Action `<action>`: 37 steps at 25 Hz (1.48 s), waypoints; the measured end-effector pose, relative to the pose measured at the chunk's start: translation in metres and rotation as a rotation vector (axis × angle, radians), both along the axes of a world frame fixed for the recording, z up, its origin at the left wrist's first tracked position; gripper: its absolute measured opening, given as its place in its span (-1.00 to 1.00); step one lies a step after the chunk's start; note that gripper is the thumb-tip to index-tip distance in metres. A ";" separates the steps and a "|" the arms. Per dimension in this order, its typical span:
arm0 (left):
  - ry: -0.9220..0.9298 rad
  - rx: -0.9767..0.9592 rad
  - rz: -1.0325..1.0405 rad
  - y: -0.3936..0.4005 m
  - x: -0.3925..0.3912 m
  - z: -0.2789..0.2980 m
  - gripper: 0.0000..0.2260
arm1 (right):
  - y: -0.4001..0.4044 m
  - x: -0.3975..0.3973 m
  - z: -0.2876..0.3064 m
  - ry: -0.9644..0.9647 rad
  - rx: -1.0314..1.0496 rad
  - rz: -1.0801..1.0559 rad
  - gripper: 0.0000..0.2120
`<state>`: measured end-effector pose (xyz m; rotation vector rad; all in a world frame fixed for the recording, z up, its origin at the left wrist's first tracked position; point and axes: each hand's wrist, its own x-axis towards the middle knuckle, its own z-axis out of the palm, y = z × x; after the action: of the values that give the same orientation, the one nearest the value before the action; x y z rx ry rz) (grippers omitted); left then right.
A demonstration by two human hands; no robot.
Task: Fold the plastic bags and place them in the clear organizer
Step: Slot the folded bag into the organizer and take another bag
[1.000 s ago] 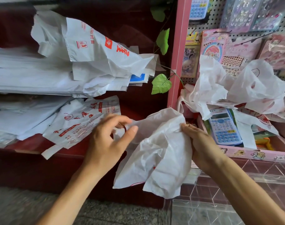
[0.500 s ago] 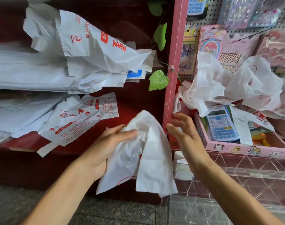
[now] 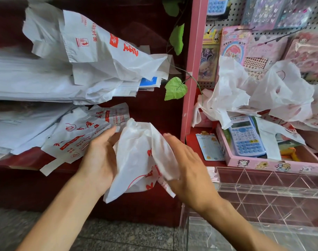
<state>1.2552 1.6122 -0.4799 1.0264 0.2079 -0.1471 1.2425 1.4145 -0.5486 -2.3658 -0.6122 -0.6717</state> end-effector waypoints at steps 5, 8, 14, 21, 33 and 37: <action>0.006 0.139 0.062 0.015 0.008 -0.008 -0.77 | -0.018 0.011 0.020 0.332 0.717 -0.025 -0.82; 0.017 0.133 0.271 0.030 0.020 -0.012 -0.85 | -0.033 0.016 0.032 0.424 0.960 -0.066 -0.81; -0.087 -0.021 0.356 0.053 0.026 -0.011 -0.80 | -0.056 0.025 0.039 0.512 1.124 -0.130 -0.85; -0.370 0.982 0.007 0.075 0.023 -0.036 -0.58 | -0.080 0.028 0.045 0.681 1.099 -0.013 -0.84; -0.537 1.179 -0.217 0.056 0.025 -0.056 -0.73 | -0.098 0.038 0.037 0.827 1.195 -0.020 -0.90; -0.415 0.823 -0.221 0.058 0.023 -0.049 -0.73 | -0.102 0.040 0.036 0.869 1.194 -0.046 -0.90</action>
<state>1.2780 1.6706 -0.5286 1.8705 -0.2536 -0.0399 1.2825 1.3127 -0.5130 -1.2926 0.2242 0.0738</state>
